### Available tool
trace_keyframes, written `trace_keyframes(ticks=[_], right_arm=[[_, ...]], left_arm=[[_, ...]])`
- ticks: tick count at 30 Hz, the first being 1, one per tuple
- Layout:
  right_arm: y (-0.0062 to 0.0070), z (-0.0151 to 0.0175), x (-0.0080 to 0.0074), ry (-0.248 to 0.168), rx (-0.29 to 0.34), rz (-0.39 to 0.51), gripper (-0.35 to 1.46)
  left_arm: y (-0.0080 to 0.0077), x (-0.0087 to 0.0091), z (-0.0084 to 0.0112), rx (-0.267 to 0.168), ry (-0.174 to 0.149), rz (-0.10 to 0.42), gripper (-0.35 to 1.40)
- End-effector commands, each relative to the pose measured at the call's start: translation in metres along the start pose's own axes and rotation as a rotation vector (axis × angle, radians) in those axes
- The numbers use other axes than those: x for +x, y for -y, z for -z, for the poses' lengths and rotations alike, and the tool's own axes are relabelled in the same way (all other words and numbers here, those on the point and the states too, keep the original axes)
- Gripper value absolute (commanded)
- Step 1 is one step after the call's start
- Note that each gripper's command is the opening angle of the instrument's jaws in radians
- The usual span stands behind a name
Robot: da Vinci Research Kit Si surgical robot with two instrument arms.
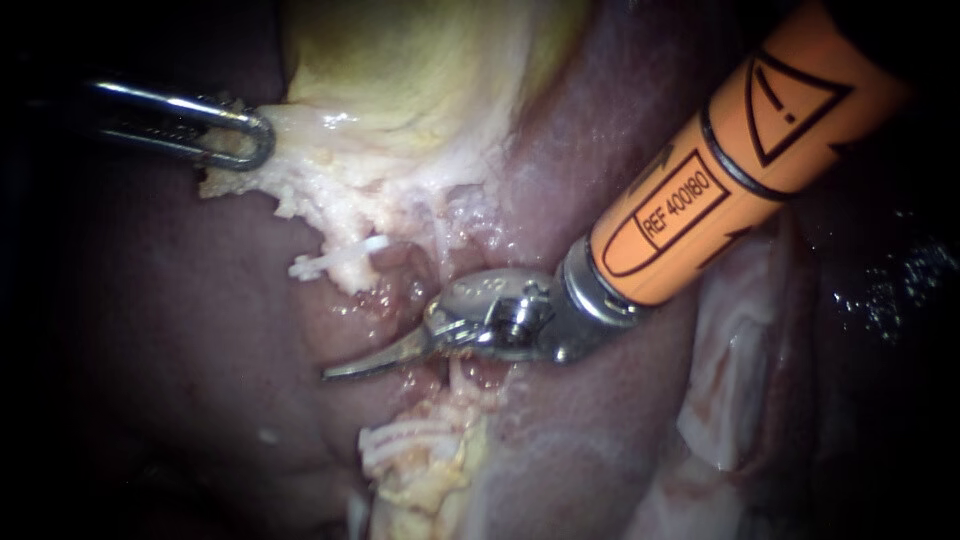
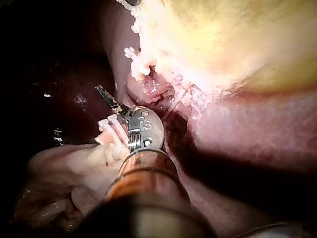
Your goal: Go back from the cut left tube
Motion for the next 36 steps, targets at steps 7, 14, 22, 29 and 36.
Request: trace_keyframes(ticks=[7, 14, 22, 29, 36], right_arm=[[0.0003, -0.0001, -0.0002, -0.022, 0.008, 0.003, 0.83], [0.0002, -0.0011, 0.0002, -0.044, -0.024, 0.009, 1.40], [0.0007, -0.0009, 0.0002, -0.079, -0.126, 0.106, 1.45], [0.0033, 0.0028, -0.0001, -0.095, -0.342, 0.334, 1.45], [0.0055, 0.0074, 0.0001, 0.105, -0.538, 0.486, 1.45]], left_arm=[[-0.0001, -0.0001, 0.0000, 0.001, 0.000, -0.001, -0.35], [-0.0001, -0.0001, 0.0001, 0.000, 0.001, -0.001, -0.35], [-0.0001, -0.0003, 0.0003, -0.001, 0.001, -0.002, -0.35], [-0.0001, -0.0004, 0.0008, -0.003, 0.003, -0.003, -0.35], [-0.0001, -0.0004, 0.0008, -0.003, 0.003, -0.003, -0.35]])
